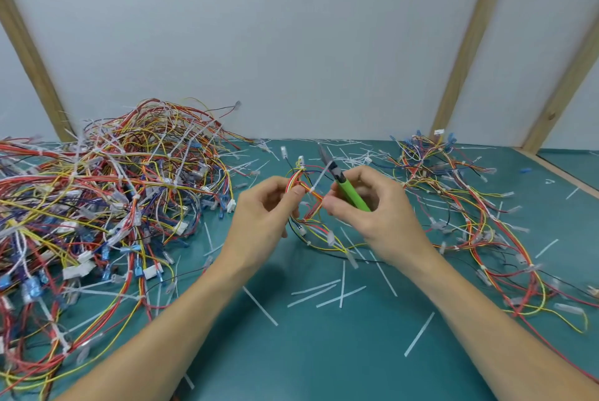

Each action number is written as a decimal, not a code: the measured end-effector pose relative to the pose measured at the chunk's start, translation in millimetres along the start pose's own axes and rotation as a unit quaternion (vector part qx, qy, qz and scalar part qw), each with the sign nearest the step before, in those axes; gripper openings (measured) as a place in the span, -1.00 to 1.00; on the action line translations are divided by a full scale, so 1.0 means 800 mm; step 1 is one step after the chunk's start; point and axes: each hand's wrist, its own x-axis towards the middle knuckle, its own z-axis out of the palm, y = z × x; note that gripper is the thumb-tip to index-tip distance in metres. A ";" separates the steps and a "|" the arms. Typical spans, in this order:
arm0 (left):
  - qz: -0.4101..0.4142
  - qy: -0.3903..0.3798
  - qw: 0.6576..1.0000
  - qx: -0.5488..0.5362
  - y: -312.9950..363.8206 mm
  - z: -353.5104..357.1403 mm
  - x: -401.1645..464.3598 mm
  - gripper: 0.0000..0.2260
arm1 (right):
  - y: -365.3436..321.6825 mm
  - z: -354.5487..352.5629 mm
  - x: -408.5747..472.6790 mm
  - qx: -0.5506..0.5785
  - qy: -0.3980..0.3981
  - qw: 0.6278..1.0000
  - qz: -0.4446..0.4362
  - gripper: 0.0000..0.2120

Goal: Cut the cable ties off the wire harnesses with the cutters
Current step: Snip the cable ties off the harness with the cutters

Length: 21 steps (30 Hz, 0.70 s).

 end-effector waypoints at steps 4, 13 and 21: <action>-0.077 -0.012 0.995 -0.057 -0.007 0.002 0.003 -0.78 | 0.002 0.012 -0.003 0.018 0.001 0.999 0.031 -0.84; -0.160 0.036 0.975 -0.150 -0.006 0.001 0.006 -0.90 | 0.001 0.005 -0.003 -0.035 0.025 0.999 0.032 -0.86; -0.144 0.058 0.974 -0.164 -0.006 -0.002 0.005 -0.89 | -0.001 -0.017 0.002 -0.204 0.056 0.977 -0.001 -0.82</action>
